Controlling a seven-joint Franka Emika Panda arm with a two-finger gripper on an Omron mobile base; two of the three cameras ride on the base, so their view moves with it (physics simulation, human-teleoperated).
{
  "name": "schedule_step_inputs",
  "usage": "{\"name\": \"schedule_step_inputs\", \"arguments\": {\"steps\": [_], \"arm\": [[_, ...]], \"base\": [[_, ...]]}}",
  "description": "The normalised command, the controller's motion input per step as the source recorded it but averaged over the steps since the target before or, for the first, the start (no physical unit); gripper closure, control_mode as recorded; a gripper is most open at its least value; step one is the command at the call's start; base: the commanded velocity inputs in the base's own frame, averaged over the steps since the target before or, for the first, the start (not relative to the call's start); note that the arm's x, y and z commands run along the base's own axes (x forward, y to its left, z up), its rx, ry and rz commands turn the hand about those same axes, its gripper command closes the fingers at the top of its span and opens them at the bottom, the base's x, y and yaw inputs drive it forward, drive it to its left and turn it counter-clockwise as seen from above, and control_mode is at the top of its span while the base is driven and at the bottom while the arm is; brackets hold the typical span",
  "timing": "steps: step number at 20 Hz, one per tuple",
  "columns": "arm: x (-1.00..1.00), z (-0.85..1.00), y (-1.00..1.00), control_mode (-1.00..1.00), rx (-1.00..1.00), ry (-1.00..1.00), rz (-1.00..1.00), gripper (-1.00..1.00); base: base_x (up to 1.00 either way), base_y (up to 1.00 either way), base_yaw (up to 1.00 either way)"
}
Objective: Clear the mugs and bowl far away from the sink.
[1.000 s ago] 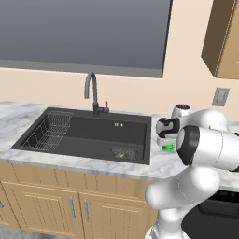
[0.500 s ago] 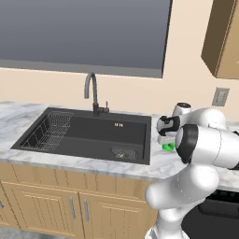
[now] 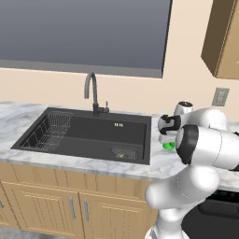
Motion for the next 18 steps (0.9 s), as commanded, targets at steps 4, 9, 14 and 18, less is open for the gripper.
{"name": "schedule_step_inputs", "arguments": {"steps": [4,9,14,18], "arm": [[-0.47,0.65,0.14,-1.00,0.00,-0.19,-0.16,1.00],[-0.49,0.74,0.46,-1.00,0.00,-0.12,-0.22,1.00],[-0.30,0.92,0.33,-1.00,0.00,0.00,-0.23,1.00],[-0.29,0.79,0.04,-1.00,0.00,0.11,-0.23,1.00]], "base": [[0.00,0.00,0.00],[0.00,0.00,0.00],[0.00,0.00,0.00],[0.00,0.00,0.00]]}}
